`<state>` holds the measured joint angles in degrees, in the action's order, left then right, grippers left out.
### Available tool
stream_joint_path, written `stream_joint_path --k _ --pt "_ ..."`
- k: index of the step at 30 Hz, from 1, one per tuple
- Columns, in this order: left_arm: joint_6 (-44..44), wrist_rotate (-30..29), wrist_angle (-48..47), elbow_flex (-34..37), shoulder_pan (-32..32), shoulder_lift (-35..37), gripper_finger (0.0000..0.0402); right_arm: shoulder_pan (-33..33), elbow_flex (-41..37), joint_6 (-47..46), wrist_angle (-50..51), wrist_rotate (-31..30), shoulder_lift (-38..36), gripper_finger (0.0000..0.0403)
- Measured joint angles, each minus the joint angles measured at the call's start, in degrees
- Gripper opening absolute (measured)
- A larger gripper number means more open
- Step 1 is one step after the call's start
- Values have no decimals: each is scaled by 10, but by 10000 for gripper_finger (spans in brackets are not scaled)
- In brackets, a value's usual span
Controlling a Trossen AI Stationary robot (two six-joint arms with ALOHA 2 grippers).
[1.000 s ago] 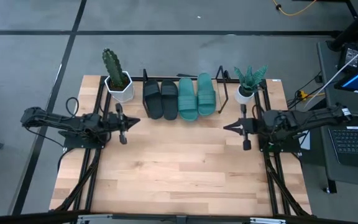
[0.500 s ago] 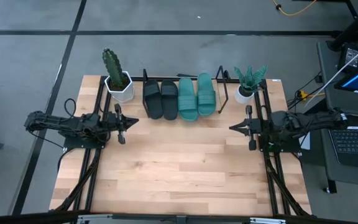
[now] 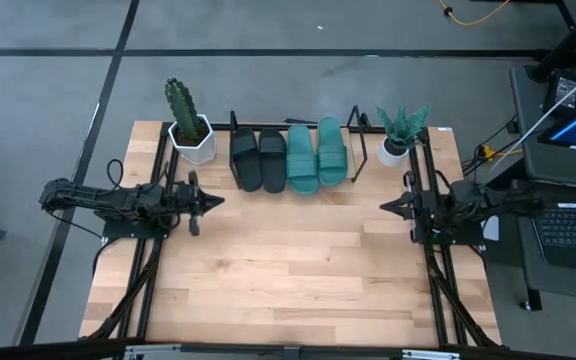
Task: Pick and place slides into the shelf
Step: Return to Home Position
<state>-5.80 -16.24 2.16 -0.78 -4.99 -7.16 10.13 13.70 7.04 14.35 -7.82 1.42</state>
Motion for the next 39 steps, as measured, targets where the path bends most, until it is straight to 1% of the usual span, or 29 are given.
stream_joint_path --k 2,7,9,14,18,22,27,35,37,39 --pt "-13 12 -2 0 0 0 0 0 -12 -8 -6 5 -15 0" --pt "-16 14 -2 0 0 0 0 0 -51 -5 -65 34 -5 0" --pt "-17 13 -1 0 0 0 0 0 -67 -5 -78 36 -4 0" --pt "-16 7 -1 0 0 0 0 0 -107 20 -144 37 -5 0" --pt "-16 7 -1 0 0 0 0 0 -126 36 -182 62 -5 0" --pt "-16 7 -1 0 0 0 0 0 -133 41 -188 66 -5 0" --pt "-16 7 0 0 0 0 0 0 -133 73 -189 64 -5 5" --pt "-16 7 0 0 0 0 0 -2 -133 80 -168 24 -4 11" --pt "-16 7 0 0 0 0 0 -2 -133 49 -165 23 -3 12" --pt "-16 7 0 0 0 0 0 -2 -133 -4 -166 23 -3 13"
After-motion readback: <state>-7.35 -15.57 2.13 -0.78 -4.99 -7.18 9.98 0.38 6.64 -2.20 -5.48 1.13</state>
